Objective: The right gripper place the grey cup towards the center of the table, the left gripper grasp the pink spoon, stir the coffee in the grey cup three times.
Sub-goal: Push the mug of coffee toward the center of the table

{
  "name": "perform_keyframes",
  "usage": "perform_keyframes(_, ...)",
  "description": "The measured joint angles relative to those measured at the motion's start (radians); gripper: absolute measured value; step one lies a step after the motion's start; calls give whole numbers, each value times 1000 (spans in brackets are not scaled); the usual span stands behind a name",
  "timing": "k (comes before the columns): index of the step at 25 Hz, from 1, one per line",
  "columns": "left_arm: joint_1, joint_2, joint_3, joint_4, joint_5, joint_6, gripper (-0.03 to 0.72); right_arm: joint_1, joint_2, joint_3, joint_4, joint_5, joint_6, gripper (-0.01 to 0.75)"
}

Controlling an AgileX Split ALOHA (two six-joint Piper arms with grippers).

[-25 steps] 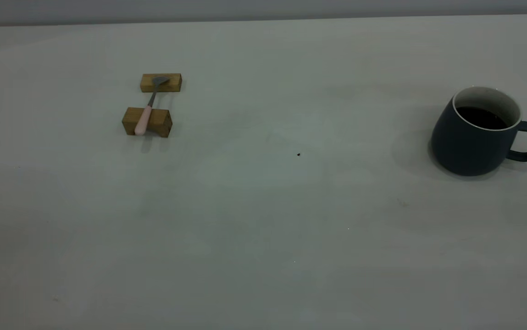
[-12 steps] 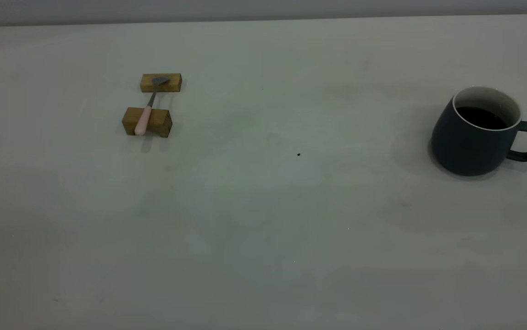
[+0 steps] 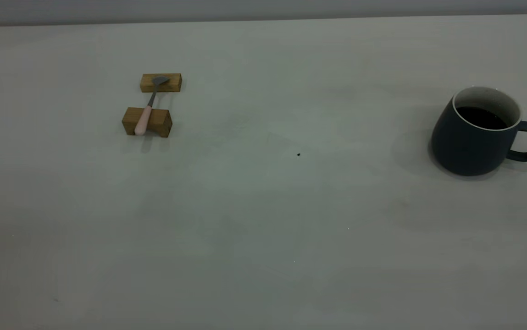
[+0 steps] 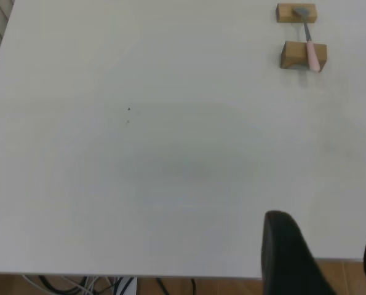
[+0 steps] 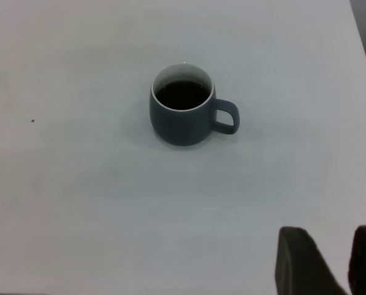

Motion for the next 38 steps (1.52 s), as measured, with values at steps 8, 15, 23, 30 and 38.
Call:
perform_keyframes(8, 0, 0, 0, 0, 0, 0, 382, 0, 0, -3, 28, -6, 0, 238)
perform_keyframes(15, 0, 0, 0, 0, 0, 0, 382, 0, 264, -125, 171, -38, -150, 292)
perform_keyframes(23, 0, 0, 0, 0, 0, 0, 382, 0, 692, -161, 163, -364, -271, 524)
perform_keyframes(30, 0, 0, 0, 0, 0, 0, 382, 0, 1132, -241, 152, -421, -372, 723)
perform_keyframes(38, 0, 0, 0, 0, 1, 0, 382, 1, 1565, -436, 156, -437, -624, 729)
